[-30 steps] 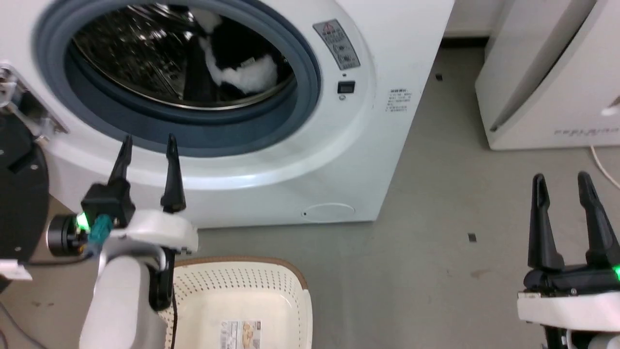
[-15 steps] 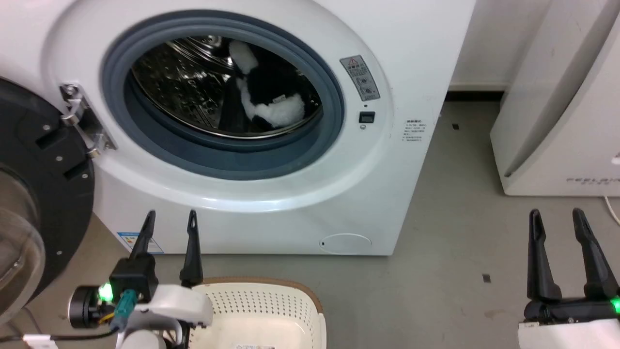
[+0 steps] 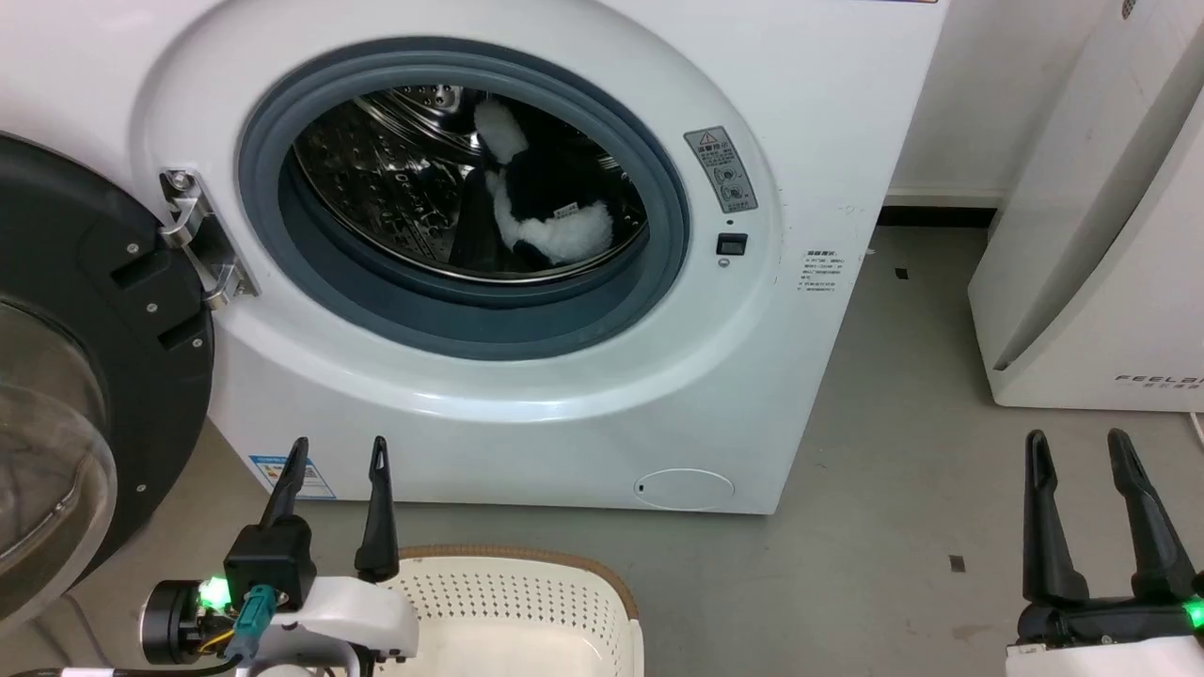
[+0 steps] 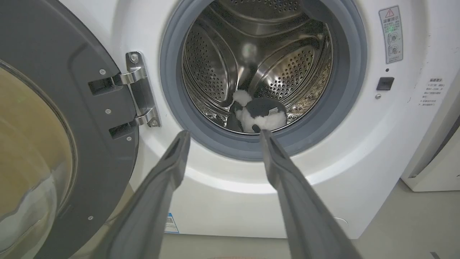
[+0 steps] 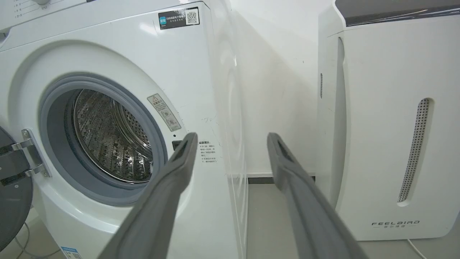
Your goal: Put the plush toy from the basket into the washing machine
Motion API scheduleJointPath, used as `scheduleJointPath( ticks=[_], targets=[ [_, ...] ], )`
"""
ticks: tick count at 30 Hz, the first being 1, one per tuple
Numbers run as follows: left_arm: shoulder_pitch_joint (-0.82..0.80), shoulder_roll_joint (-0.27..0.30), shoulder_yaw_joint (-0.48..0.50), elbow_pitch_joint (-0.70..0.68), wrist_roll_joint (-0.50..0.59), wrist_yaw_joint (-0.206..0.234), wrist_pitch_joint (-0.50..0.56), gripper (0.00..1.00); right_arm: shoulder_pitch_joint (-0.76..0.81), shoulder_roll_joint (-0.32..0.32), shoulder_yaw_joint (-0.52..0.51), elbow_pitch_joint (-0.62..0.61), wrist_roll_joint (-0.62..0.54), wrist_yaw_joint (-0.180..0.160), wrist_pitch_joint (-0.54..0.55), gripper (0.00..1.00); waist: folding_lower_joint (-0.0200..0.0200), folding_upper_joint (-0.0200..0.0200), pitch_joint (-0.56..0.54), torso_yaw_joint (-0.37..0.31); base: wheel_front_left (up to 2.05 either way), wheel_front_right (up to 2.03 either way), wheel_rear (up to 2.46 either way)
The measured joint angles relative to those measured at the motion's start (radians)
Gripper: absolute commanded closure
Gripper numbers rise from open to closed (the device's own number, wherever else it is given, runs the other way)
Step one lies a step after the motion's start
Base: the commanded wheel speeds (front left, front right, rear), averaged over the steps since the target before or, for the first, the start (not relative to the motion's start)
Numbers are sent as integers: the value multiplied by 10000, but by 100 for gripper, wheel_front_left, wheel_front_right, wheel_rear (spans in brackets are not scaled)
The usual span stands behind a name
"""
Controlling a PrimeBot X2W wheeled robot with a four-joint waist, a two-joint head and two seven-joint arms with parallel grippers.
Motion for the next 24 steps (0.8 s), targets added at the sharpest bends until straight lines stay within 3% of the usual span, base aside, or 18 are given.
scheduleJointPath(
  ticks=[1,24],
  targets=[
    [-1,4,0,0,-8,-4,10,100,-4,0,0,-2,2,2,4,100,0,0,3,-2,0,0,0],
    [1,6,-12,-249,-6,-35,374,100,-44,0,136,205,-247,2,360,100,1,0,-50,-67,0,0,0]
  ],
)
